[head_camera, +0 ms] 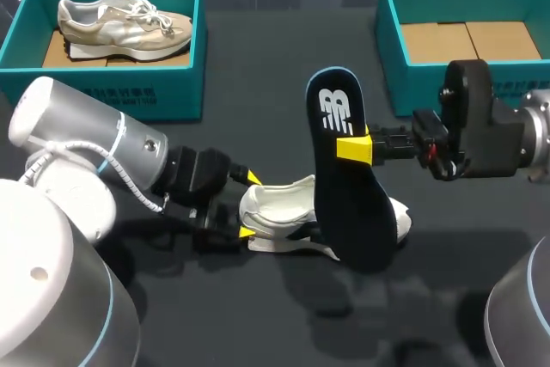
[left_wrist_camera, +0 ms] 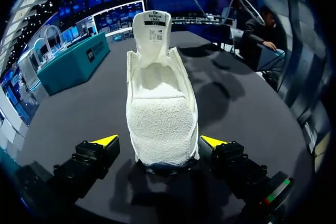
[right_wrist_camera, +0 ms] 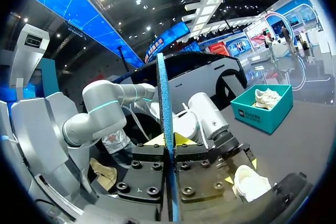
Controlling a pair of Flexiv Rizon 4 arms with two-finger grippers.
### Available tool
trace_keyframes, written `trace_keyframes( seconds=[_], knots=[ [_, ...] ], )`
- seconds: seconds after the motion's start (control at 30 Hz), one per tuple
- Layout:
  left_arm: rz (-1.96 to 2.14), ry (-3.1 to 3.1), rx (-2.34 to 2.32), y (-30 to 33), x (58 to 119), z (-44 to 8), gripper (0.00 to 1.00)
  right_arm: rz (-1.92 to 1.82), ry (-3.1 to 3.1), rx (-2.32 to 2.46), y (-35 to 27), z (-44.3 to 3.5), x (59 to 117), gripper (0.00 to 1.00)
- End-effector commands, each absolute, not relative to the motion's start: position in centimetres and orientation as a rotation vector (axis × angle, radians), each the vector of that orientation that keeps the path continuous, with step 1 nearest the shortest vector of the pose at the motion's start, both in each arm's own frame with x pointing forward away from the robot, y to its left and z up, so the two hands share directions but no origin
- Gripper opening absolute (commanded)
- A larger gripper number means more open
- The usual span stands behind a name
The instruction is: Take the shoe out of the shoebox, open the shoe tongue, remove and reinsert the insole, then place the shoe into the shoebox
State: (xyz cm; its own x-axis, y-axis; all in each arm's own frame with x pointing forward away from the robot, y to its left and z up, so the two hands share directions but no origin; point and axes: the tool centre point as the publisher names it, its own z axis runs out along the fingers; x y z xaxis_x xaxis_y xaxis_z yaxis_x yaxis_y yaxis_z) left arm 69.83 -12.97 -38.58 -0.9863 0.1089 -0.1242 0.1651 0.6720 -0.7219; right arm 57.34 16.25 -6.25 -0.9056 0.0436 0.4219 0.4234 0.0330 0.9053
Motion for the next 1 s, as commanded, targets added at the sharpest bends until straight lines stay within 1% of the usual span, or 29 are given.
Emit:
trace_keyframes(
  seconds=[0.03,0.33,0.43,0.9,1.0],
  knots=[
    [-1.057,2.837,0.217,-13.0,69.2,-38.1,1.0,-1.953,-2.036,-0.482,16.4,-6.3,57.2,0.0],
    [-0.816,2.946,0.211,-12.1,69.2,-36.2,1.0,-1.953,-2.036,-0.482,16.4,-6.3,57.2,0.0],
    [-0.511,3.014,0.263,-12.9,69.2,-35.8,1.0,-1.953,-2.036,-0.482,16.4,-6.3,57.2,0.0],
    [-0.511,3.014,0.263,-12.9,69.2,-35.8,1.0,-1.953,-2.036,-0.482,16.4,-6.3,57.2,0.0],
    [-0.399,3.011,0.193,-13.3,69.6,-35.6,1.0,-1.953,-2.036,-0.482,16.4,-6.3,57.2,0.0]
  ],
)
